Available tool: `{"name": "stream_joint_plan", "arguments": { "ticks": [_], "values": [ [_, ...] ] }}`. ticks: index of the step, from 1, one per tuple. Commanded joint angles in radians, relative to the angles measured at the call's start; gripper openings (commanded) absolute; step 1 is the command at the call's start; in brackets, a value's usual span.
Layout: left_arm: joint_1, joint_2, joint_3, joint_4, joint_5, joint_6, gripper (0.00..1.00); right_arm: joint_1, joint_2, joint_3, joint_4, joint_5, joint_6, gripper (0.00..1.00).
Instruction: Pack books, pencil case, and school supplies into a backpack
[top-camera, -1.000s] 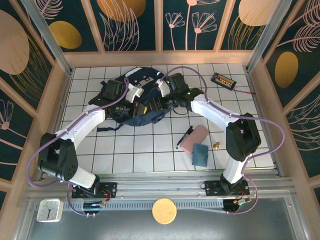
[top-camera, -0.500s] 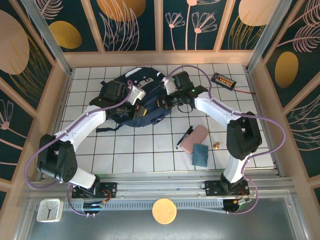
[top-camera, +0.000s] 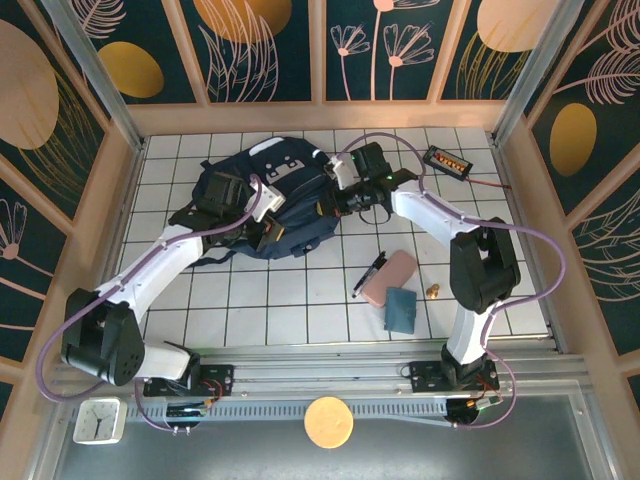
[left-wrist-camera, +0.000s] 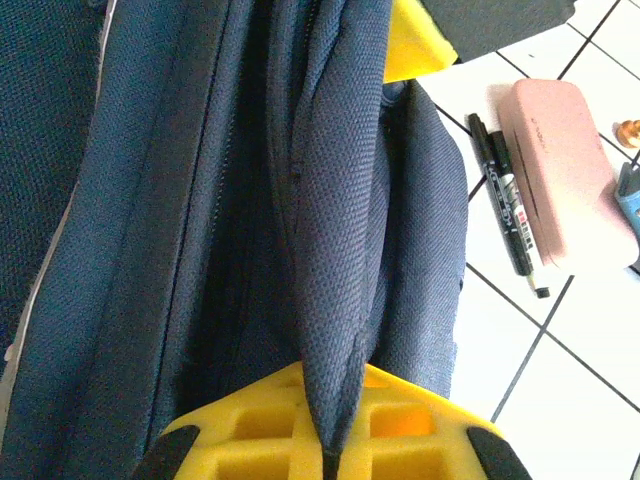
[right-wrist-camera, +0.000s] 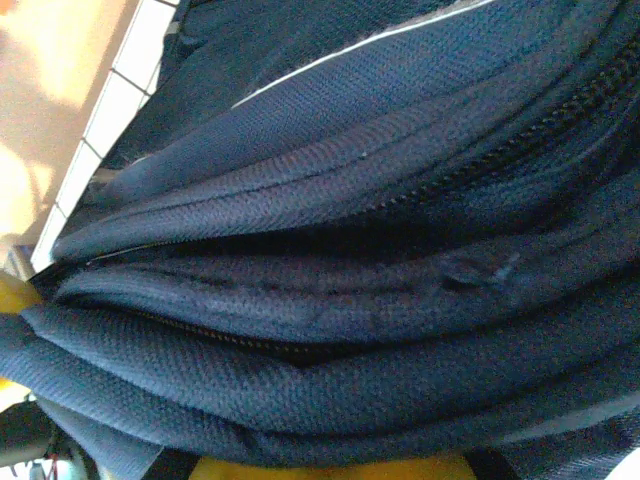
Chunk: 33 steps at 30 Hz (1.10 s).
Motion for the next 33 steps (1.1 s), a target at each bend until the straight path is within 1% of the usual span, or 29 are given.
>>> {"name": "stream_joint_plan", "arguments": {
  "ticks": [1, 3, 4, 8, 12, 14, 15, 18, 19, 20, 23, 24, 25, 26, 28, 31, 33],
  "values": [
    [0.039, -0.102, -0.010, -0.121, -0.051, 0.053, 0.00, -0.140, -0.064, -0.061, -0.030, 0.205, -0.039, 0.00],
    [0.040, -0.100, -0.005, -0.130, -0.077, 0.069, 0.00, -0.140, -0.106, -0.109, -0.010, 0.174, -0.059, 0.00],
    [0.040, -0.100, -0.002, -0.135, -0.087, 0.075, 0.00, -0.141, -0.111, -0.120, -0.013, 0.177, -0.073, 0.00],
    [0.042, -0.110, 0.002, -0.148, -0.110, 0.096, 0.00, -0.146, -0.104, -0.142, -0.021, 0.268, -0.171, 0.00],
    [0.045, -0.119, -0.012, -0.166, -0.127, 0.128, 0.00, -0.150, -0.125, -0.176, 0.049, 0.365, -0.292, 0.00],
    [0.045, -0.125, -0.022, -0.174, -0.149, 0.139, 0.00, -0.151, -0.145, -0.190, 0.089, 0.376, -0.309, 0.00],
    [0.044, -0.128, -0.027, -0.176, -0.152, 0.143, 0.00, -0.150, -0.153, -0.187, 0.095, 0.353, -0.308, 0.00],
    [0.044, -0.137, -0.039, -0.153, -0.112, 0.134, 0.00, -0.129, -0.164, -0.186, 0.100, 0.279, -0.299, 0.00],
    [0.044, -0.139, -0.043, -0.145, -0.088, 0.131, 0.07, -0.117, -0.171, -0.194, 0.108, 0.254, -0.293, 0.00],
    [0.044, -0.140, -0.044, -0.133, -0.070, 0.125, 0.10, -0.109, -0.174, -0.199, 0.107, 0.205, -0.286, 0.00],
    [0.044, -0.139, -0.029, -0.133, -0.061, 0.124, 0.10, -0.082, -0.185, -0.232, 0.139, 0.054, -0.246, 0.00],
    [0.044, -0.139, -0.025, -0.137, -0.064, 0.127, 0.10, -0.077, -0.183, -0.241, 0.149, 0.002, -0.235, 0.07],
    [0.044, -0.141, -0.022, -0.142, -0.072, 0.130, 0.10, -0.076, -0.172, -0.245, 0.161, -0.049, -0.216, 0.21],
    [0.045, -0.142, -0.023, -0.146, -0.079, 0.133, 0.10, -0.075, -0.159, -0.246, 0.172, -0.074, -0.190, 0.34],
    [0.044, -0.144, -0.023, -0.150, -0.084, 0.137, 0.09, -0.076, -0.138, -0.243, 0.189, -0.084, -0.175, 0.46],
    [0.044, -0.149, -0.026, -0.149, -0.077, 0.129, 0.07, -0.075, -0.121, -0.252, 0.223, -0.077, -0.192, 0.50],
    [0.044, -0.153, -0.028, -0.150, -0.075, 0.129, 0.06, -0.074, -0.110, -0.261, 0.240, -0.086, -0.218, 0.51]
  ]
}}
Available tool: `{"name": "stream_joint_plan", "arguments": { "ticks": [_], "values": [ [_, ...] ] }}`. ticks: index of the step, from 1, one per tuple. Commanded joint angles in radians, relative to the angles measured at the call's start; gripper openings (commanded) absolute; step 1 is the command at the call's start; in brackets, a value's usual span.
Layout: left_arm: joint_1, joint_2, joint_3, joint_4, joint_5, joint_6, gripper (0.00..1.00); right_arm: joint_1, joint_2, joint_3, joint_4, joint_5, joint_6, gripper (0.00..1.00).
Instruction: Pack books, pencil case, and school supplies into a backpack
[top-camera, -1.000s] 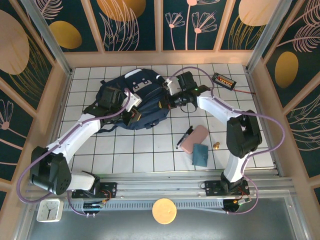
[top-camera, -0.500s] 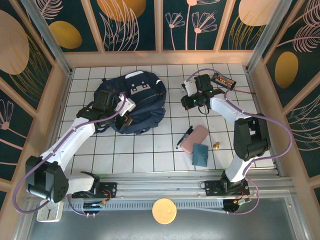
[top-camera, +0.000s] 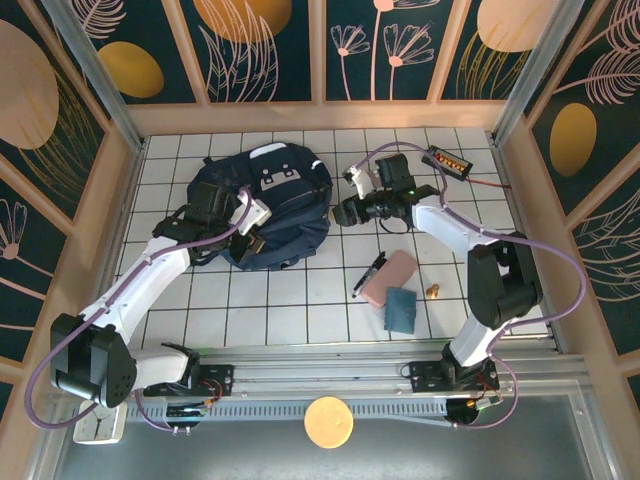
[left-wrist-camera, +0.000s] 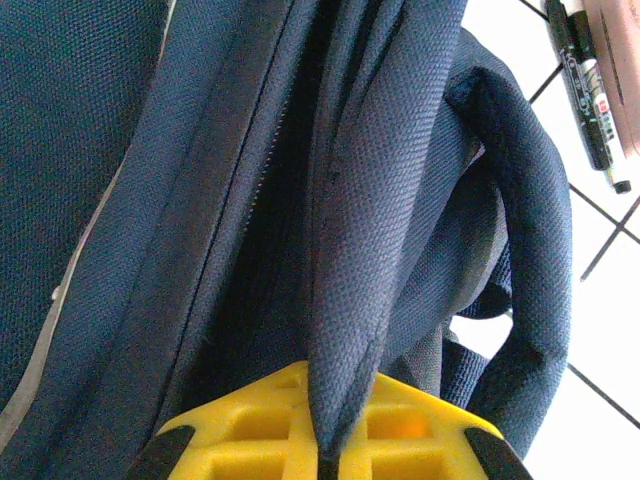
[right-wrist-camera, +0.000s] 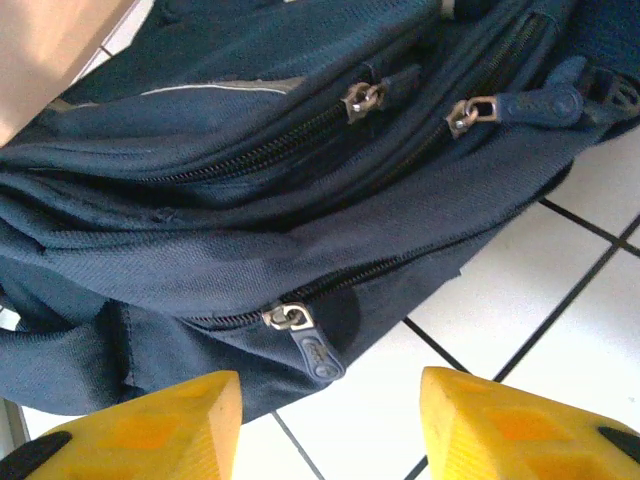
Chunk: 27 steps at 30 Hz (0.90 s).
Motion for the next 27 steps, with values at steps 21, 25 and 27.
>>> {"name": "stream_joint_plan", "arguments": {
  "ticks": [21, 25, 27],
  "values": [
    [0.003, -0.064, 0.001, -0.004, 0.037, 0.015, 0.00, 0.009, 0.156, -0.062, 0.213, -0.199, -0.230, 0.50],
    [0.004, -0.062, 0.000, -0.003, 0.037, 0.016, 0.00, 0.028, 0.179, -0.050, 0.206, -0.201, -0.240, 0.50],
    [0.003, -0.061, 0.001, -0.005, 0.034, 0.019, 0.00, 0.038, 0.180, -0.052, 0.207, -0.198, -0.244, 0.49]
  ]
}}
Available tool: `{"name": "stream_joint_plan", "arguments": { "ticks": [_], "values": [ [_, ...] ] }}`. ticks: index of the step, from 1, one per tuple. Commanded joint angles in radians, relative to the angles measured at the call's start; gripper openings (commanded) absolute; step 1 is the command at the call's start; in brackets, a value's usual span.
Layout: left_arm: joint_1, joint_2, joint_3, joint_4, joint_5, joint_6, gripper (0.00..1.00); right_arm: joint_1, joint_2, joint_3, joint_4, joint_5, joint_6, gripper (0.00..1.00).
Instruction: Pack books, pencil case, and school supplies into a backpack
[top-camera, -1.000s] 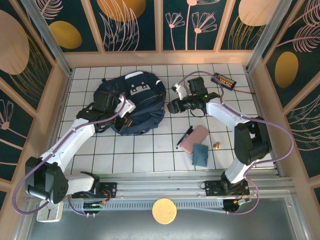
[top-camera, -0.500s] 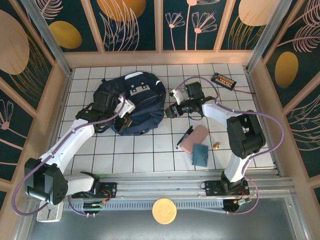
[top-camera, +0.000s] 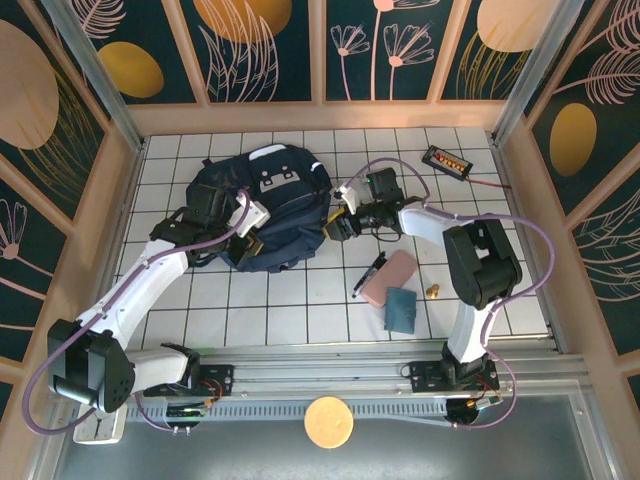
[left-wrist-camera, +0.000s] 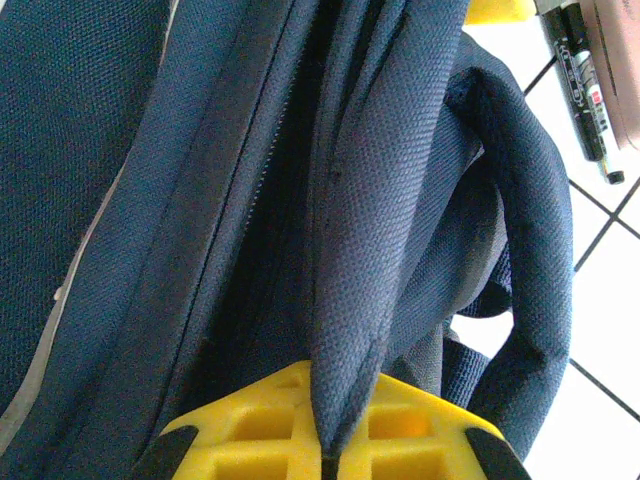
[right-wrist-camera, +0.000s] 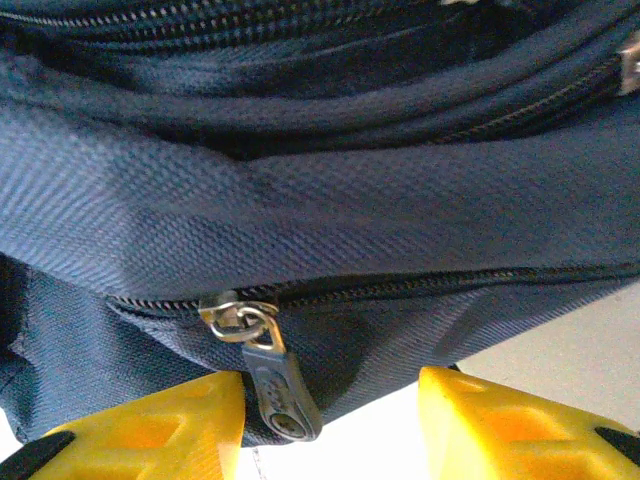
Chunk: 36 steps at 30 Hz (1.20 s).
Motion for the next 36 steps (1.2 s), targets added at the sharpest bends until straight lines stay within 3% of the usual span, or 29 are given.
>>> {"name": "stream_joint_plan", "arguments": {
  "ticks": [1, 6, 12, 19, 20, 21, 23, 24, 28, 36],
  "values": [
    [0.003, -0.036, 0.010, 0.015, 0.032, 0.012, 0.00, 0.025, 0.021, 0.013, 0.021, -0.027, -0.035, 0.48],
    [0.003, -0.040, -0.001, 0.009, 0.024, 0.015, 0.00, 0.026, 0.023, 0.009, 0.043, -0.004, -0.020, 0.35],
    [0.003, -0.051, -0.028, 0.001, 0.009, 0.022, 0.00, 0.022, 0.017, 0.012, 0.044, 0.041, -0.011, 0.04],
    [0.004, -0.062, -0.040, -0.009, -0.018, 0.035, 0.00, -0.021, -0.023, -0.004, -0.001, 0.127, -0.021, 0.00],
    [0.003, -0.064, -0.042, -0.008, -0.023, 0.037, 0.07, -0.022, -0.033, -0.003, -0.013, 0.128, -0.025, 0.00],
    [0.003, -0.064, -0.044, -0.010, -0.026, 0.042, 0.27, -0.020, -0.040, 0.000, -0.026, 0.128, -0.031, 0.00],
    [0.003, -0.067, -0.046, -0.006, -0.039, 0.042, 0.85, -0.007, -0.062, 0.007, -0.052, 0.129, -0.035, 0.00],
    [0.003, -0.069, -0.046, -0.004, -0.039, 0.041, 0.93, 0.004, -0.072, 0.009, -0.059, 0.131, -0.033, 0.00],
    [-0.007, -0.051, -0.020, 0.011, 0.008, 0.052, 0.97, 0.080, -0.102, 0.021, -0.098, 0.122, -0.009, 0.00],
    [-0.156, 0.082, -0.001, 0.176, -0.047, 0.002, 0.99, 0.189, -0.126, 0.036, -0.137, 0.121, 0.025, 0.00]
  ]
}}
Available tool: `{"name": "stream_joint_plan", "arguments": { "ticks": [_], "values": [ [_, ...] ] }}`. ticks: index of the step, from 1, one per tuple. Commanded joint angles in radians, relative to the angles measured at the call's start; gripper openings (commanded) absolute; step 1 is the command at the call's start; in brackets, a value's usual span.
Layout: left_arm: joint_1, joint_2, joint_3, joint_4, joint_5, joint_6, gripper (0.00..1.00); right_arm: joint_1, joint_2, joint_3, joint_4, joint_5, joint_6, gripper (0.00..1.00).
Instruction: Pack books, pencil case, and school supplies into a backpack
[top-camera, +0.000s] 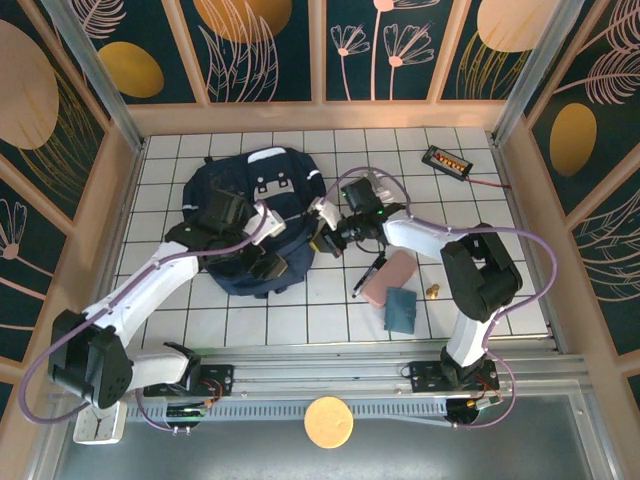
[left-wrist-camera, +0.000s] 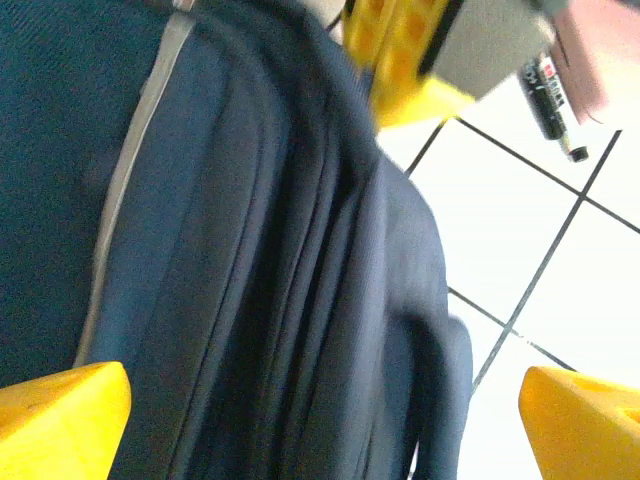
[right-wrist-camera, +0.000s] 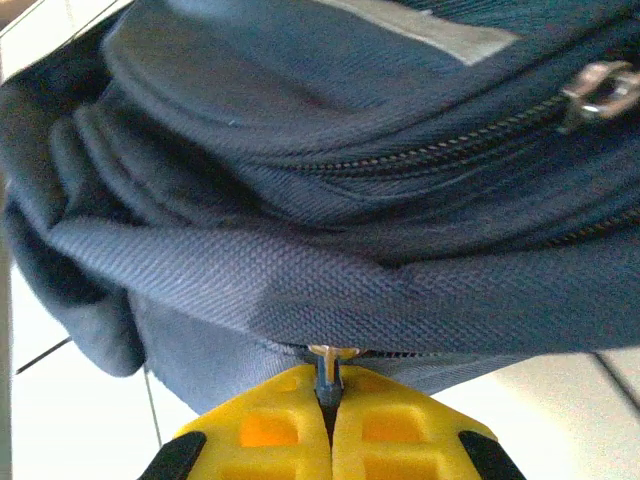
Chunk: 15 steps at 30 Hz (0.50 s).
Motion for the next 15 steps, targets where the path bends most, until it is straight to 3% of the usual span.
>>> {"name": "stream_joint_plan", "arguments": {
  "ticks": [1, 5, 8, 9, 13, 15],
  "values": [
    [-0.046, 0.058, 0.023, 0.137, -0.033, -0.029, 0.99, 0.010, -0.058, 0.033, -0.012, -0.017, 0.017, 0.00],
    [-0.070, 0.143, 0.054, 0.184, -0.114, -0.036, 0.93, 0.010, -0.075, 0.031, -0.032, -0.014, 0.012, 0.00],
    [-0.071, 0.195, 0.064, 0.158, -0.104, -0.008, 0.75, 0.010, -0.084, 0.025, -0.035, -0.018, 0.012, 0.00],
    [-0.071, 0.208, 0.065, 0.141, -0.099, 0.000, 0.64, 0.010, -0.084, 0.025, -0.035, -0.019, 0.010, 0.00],
    [-0.071, 0.203, 0.045, 0.102, -0.110, 0.009, 0.04, 0.007, -0.081, 0.025, -0.042, -0.013, -0.015, 0.00],
    [-0.071, 0.169, 0.034, 0.088, -0.107, 0.011, 0.00, -0.006, -0.068, 0.033, -0.059, -0.004, -0.036, 0.00]
  ]
}}
